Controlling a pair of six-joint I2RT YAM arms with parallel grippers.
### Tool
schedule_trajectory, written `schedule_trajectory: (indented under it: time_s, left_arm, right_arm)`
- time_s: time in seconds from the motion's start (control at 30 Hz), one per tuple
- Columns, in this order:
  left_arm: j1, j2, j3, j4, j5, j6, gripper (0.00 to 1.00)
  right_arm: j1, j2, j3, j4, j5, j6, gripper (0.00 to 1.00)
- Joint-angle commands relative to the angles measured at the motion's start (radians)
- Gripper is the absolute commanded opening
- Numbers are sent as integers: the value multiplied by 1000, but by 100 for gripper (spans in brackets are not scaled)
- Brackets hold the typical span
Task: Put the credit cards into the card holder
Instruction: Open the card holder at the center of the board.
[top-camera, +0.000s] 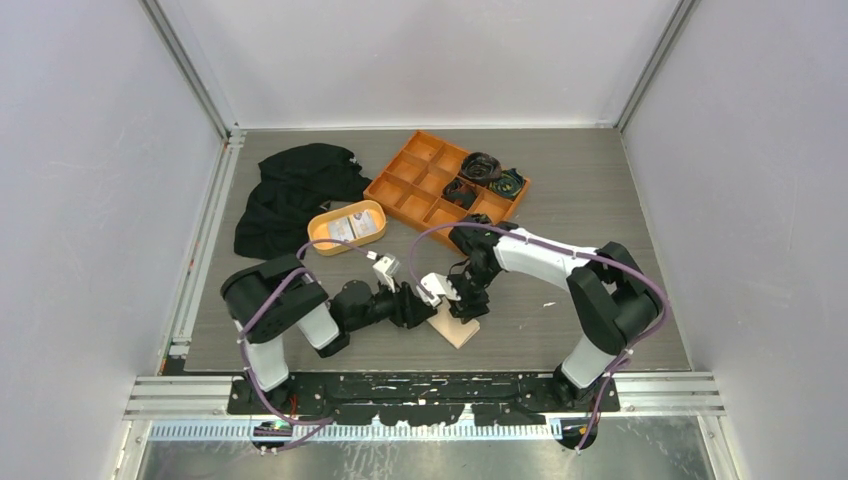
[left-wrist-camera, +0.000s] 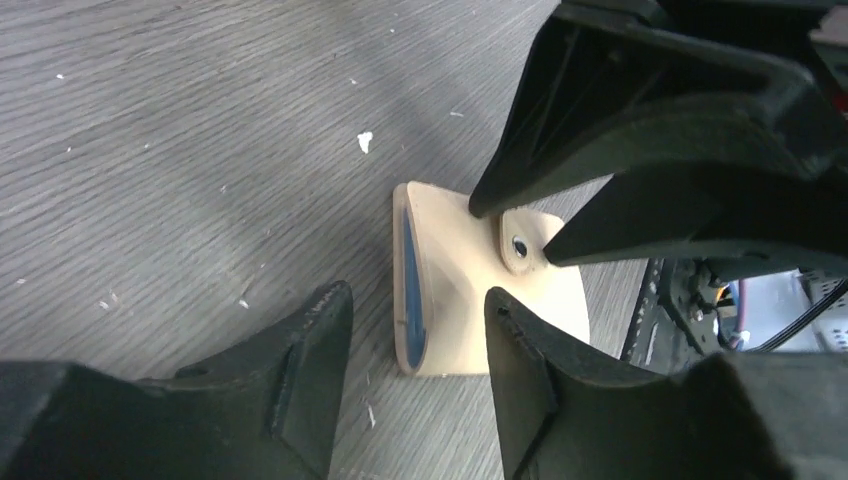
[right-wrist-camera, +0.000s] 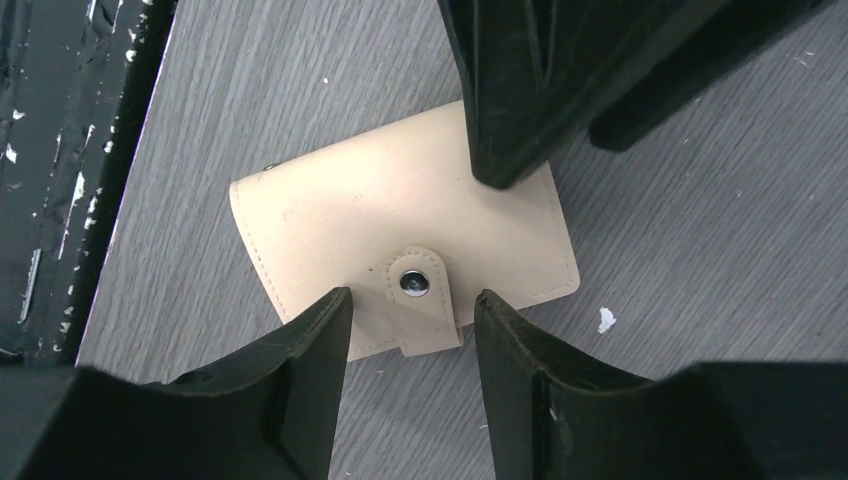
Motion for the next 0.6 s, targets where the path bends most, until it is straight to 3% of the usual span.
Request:
schedule_trajectory:
  time_s: [0.0, 0.17, 0.37, 0.47, 0.57]
  left_arm:
    - [13, 74, 34, 131, 56, -73, 50]
    - [13, 68, 22, 121, 27, -89, 37]
    - [10, 95, 33, 96, 37, -142, 32]
    - [10, 100, 37, 82, 37, -159, 19]
    - [10, 85, 47, 15, 30, -166, 5]
  right_arm:
    - [26, 5, 25, 32, 26, 33, 54]
    - [47, 27, 22, 22, 66, 25, 46]
    - [68, 14, 4, 40, 75, 35, 32]
    - [70, 5, 2, 47, 66, 40, 22]
    - [72, -12, -5, 47, 50, 29, 5]
